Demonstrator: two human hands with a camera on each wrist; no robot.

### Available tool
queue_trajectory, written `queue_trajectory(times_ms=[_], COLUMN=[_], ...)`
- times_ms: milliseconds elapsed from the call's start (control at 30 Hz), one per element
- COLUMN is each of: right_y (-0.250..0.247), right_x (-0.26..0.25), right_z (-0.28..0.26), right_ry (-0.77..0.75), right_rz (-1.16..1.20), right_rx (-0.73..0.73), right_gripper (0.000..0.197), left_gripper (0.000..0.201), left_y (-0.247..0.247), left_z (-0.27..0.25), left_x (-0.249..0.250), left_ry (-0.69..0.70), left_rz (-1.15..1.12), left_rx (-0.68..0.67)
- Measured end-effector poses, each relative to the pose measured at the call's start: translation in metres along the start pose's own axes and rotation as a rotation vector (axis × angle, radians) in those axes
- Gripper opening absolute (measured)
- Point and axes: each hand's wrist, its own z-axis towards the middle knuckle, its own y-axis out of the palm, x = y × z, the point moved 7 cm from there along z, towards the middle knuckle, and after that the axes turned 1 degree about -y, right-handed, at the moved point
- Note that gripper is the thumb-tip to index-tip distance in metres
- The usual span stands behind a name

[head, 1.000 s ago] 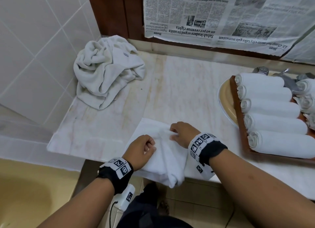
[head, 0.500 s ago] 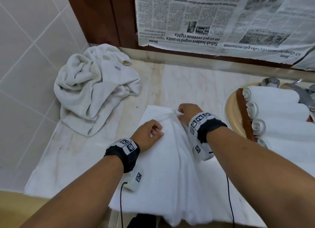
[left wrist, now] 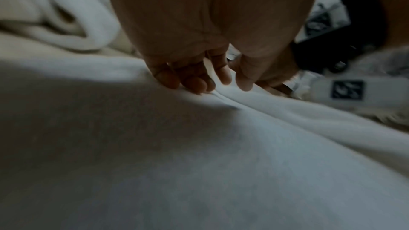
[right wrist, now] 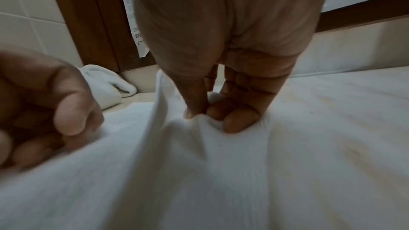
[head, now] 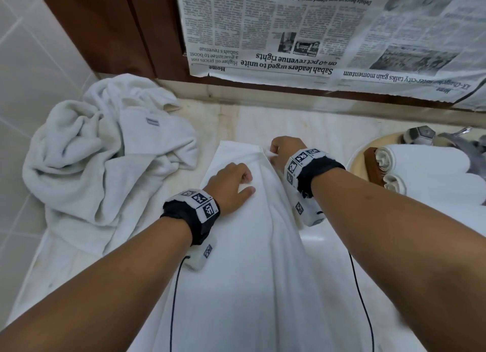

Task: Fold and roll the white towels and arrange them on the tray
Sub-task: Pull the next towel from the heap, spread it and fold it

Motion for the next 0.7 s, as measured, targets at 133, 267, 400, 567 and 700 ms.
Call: queue_trajectory(times_ms=[133, 267, 400, 567, 700], right_y=[-0.001, 0.003, 0.004, 0.003, 0.003], right_x=[0.007, 0.015, 0.020, 0.021, 0.016], right_z=[0.008, 0.012, 0.010, 0.007, 0.005], right_ry=[-0.024, -0.051, -0.107, -0.200, -0.264], right_rz=[0.018, 0.080, 0.086, -0.017, -0.066], right_rx=[-0.010, -0.012, -0.037, -0.059, -0.077], right_gripper=[0.013, 0.017, 0.023, 0.025, 0.033], left_gripper=[0.030, 0.058, 0.066, 0.027, 0.014], left_y=[0.018, 0.041, 0.038, 0.045, 0.047], left_z=[-0.005, -0.009, -0.016, -0.058, -0.111], left_x=[0.048, 0.069, 0.078, 0.073, 0.057], left_ry=[0.310, 0.298, 0.116, -0.096, -0.332], left_rz=[0.282, 0.517, 0.525, 0.548, 0.424], left_rx=[-0.084, -0.302, -0.338, -0.445, -0.317])
